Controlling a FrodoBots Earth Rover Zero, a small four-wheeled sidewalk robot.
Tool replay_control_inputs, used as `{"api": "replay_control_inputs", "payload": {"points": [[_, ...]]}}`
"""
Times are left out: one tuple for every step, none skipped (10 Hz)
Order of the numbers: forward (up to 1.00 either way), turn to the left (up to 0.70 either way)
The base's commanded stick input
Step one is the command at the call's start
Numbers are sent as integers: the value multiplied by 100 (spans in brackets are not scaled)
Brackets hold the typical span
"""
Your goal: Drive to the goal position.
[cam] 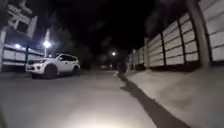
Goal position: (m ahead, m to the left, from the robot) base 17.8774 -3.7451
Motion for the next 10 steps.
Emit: {"api": "replay_control_inputs", "payload": {"points": [[70, 0], [70, 0], [70, 0], [70, 0], [70, -7], [70, -28], [70, -19], [70, 0], [70, 0], [70, 0]]}}
